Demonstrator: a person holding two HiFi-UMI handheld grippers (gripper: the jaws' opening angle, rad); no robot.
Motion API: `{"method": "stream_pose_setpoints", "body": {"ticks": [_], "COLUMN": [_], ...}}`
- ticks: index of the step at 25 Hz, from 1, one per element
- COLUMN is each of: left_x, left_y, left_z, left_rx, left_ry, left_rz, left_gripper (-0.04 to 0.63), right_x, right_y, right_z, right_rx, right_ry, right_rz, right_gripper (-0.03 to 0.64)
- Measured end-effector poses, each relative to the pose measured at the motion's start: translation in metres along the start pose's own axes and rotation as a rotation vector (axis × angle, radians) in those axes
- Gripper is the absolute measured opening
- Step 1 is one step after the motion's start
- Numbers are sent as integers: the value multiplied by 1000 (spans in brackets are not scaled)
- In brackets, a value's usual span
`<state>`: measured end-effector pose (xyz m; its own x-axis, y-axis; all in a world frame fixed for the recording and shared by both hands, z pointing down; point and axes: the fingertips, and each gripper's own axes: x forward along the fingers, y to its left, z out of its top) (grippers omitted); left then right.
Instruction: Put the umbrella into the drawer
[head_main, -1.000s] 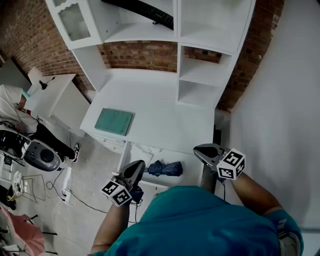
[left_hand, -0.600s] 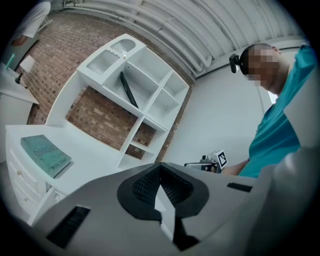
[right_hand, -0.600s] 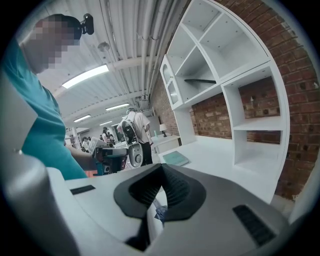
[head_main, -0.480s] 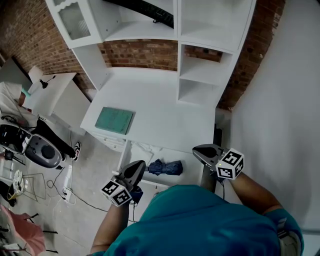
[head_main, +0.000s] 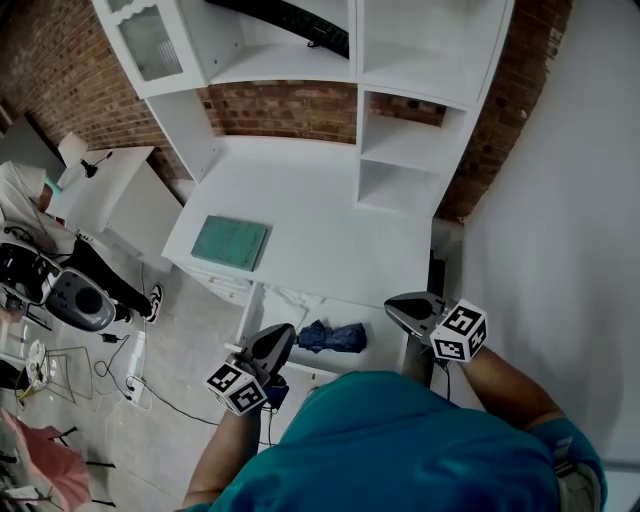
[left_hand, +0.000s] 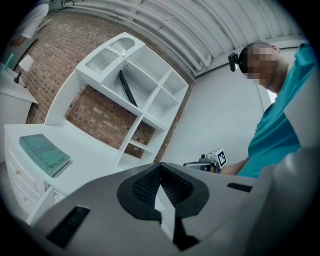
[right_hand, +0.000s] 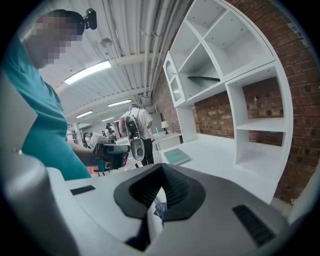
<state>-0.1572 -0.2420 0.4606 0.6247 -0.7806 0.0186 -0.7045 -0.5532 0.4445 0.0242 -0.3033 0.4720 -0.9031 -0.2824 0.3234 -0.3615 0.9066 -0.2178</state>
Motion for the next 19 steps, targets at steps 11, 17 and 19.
{"method": "stream_pose_setpoints", "body": {"ticks": [11, 17, 19], "left_x": [1, -1, -2], "left_y": [-1, -4, -6], "left_z": [-3, 0, 0], "left_rx": [-7, -6, -7], "left_ry": [1, 2, 2], "left_rz": [1, 5, 4], "left_gripper": [15, 15, 15], "right_x": [-1, -4, -5], "right_y": [-1, 2, 3], "right_z": [-2, -1, -1], "right_rx": [-3, -4, -3], "right_ry": [3, 0, 0], "right_rz": [8, 8, 8], "right_gripper": [21, 21, 20]}}
